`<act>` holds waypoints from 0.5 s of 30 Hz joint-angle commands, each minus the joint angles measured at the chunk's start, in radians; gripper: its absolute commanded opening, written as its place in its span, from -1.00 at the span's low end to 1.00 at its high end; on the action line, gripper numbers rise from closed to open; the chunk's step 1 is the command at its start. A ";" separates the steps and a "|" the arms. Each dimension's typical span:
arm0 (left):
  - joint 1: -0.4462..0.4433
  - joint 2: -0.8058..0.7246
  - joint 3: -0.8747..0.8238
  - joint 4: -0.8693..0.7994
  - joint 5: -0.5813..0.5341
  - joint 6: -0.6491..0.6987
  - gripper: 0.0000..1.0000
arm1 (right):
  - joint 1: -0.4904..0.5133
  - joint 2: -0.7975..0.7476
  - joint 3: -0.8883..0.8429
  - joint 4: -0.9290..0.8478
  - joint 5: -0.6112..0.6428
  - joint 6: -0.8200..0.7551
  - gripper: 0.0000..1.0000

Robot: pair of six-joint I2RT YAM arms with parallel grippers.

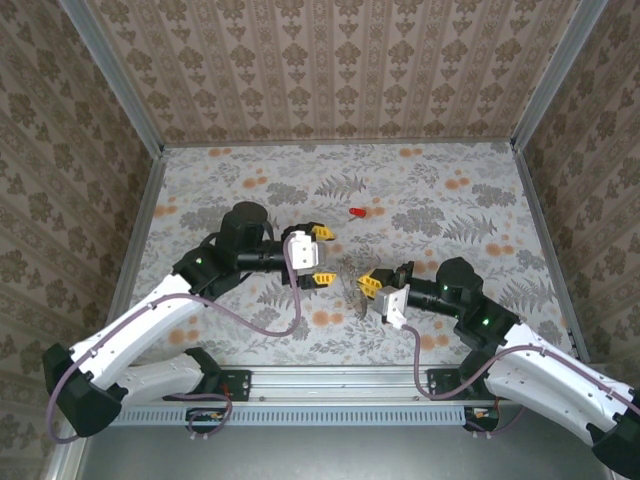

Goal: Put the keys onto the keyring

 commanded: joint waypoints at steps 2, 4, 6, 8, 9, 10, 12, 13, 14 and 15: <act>0.005 0.020 0.034 -0.030 0.034 -0.036 0.45 | 0.002 -0.020 -0.006 -0.002 0.016 -0.044 -1.00; 0.009 0.030 0.038 -0.015 0.018 -0.054 0.45 | 0.002 -0.023 -0.004 -0.012 0.025 -0.041 -1.00; 0.013 0.041 0.047 -0.004 -0.005 -0.086 0.47 | 0.000 -0.025 -0.002 -0.011 0.048 -0.014 -1.00; 0.020 0.053 0.062 0.008 -0.067 -0.153 0.59 | -0.014 -0.018 0.012 -0.007 0.109 0.070 -1.00; 0.028 0.061 0.072 0.011 -0.108 -0.202 0.63 | -0.020 -0.013 0.026 -0.010 0.160 0.124 -1.00; 0.041 0.071 0.088 0.011 -0.148 -0.265 0.68 | -0.027 -0.014 0.034 -0.019 0.214 0.163 -1.00; 0.084 0.092 0.112 0.010 -0.165 -0.376 0.99 | -0.049 -0.029 0.033 -0.014 0.275 0.211 -1.00; 0.115 0.105 0.117 0.022 -0.164 -0.450 1.00 | -0.068 -0.040 0.029 0.000 0.308 0.242 -1.00; 0.142 0.123 0.121 0.034 -0.177 -0.539 1.00 | -0.089 -0.050 0.025 0.009 0.341 0.274 -1.00; 0.173 0.147 0.131 0.037 -0.199 -0.641 1.00 | -0.120 -0.059 0.023 0.014 0.368 0.308 -1.00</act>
